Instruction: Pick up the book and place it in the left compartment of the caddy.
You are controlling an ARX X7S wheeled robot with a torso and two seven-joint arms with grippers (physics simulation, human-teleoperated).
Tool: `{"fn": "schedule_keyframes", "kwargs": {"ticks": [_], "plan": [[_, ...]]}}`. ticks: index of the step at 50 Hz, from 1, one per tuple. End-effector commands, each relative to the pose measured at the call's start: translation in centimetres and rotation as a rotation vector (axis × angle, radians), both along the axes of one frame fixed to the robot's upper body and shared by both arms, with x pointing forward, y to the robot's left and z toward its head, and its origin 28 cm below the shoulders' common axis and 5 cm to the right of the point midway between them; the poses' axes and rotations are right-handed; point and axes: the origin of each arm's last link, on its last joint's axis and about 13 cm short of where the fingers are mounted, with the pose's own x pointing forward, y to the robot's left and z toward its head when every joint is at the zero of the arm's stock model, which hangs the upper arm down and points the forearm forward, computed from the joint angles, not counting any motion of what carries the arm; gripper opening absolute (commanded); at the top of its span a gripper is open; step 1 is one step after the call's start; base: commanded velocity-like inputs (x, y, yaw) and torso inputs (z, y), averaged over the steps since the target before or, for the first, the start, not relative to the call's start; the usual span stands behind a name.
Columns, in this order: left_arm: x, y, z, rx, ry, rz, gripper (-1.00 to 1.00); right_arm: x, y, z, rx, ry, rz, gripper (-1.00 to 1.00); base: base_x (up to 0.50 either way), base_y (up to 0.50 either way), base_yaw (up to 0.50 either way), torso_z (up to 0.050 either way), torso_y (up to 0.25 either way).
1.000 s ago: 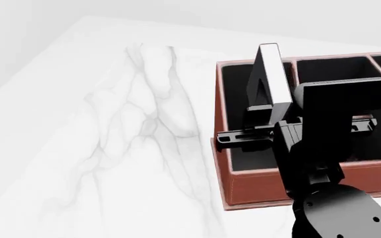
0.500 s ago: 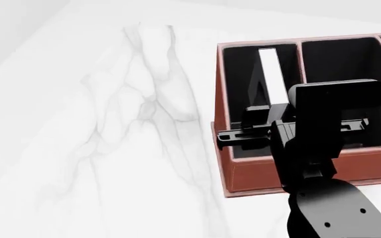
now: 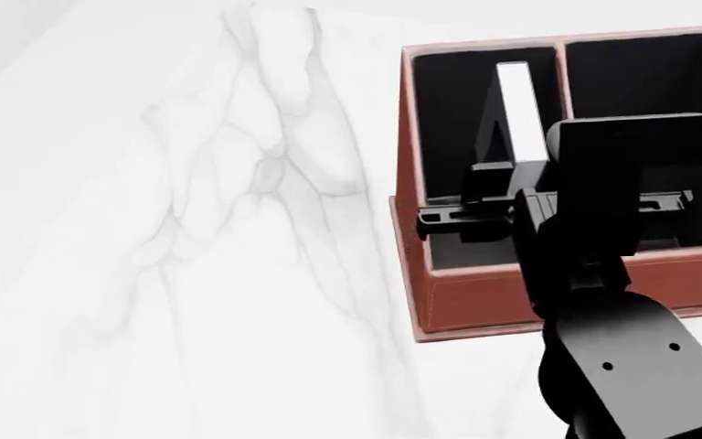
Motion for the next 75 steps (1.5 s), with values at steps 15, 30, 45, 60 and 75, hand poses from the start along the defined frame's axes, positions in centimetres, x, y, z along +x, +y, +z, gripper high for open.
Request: {"fn": "schedule_keyframes", "kwargs": {"ticks": [15, 30, 45, 60, 75], "plan": [[-0.2, 0.1, 0.0, -0.012, 0.005, 0.008, 1.00, 4.0, -0.5, 0.5, -0.048, 0.033, -0.001, -1.00, 0.00, 0.00, 0.00, 0.000, 0.002], [-0.2, 0.1, 0.2, -0.006, -0.016, 0.014, 1.00, 5.9, -0.7, 0.1, -0.039, 0.058, 0.008, -1.00, 0.00, 0.00, 0.00, 0.000, -0.021], [-0.2, 0.2, 0.2, -0.023, -0.010, 0.022, 1.00, 6.2, -0.7, -0.3, -0.034, 0.063, 0.010, -1.00, 0.00, 0.00, 0.00, 0.000, -0.119], [-0.3, 0.2, 0.3, -0.051, -0.010, 0.002, 1.00, 6.5, -0.6, -0.3, -0.030, 0.053, 0.014, -1.00, 0.00, 0.00, 0.00, 0.000, -0.088], [-0.6, 0.3, 0.4, -0.053, -0.014, -0.008, 1.00, 7.9, -0.4, -1.3, -0.013, 0.074, 0.014, -1.00, 0.00, 0.00, 0.00, 0.000, 0.001]]}}
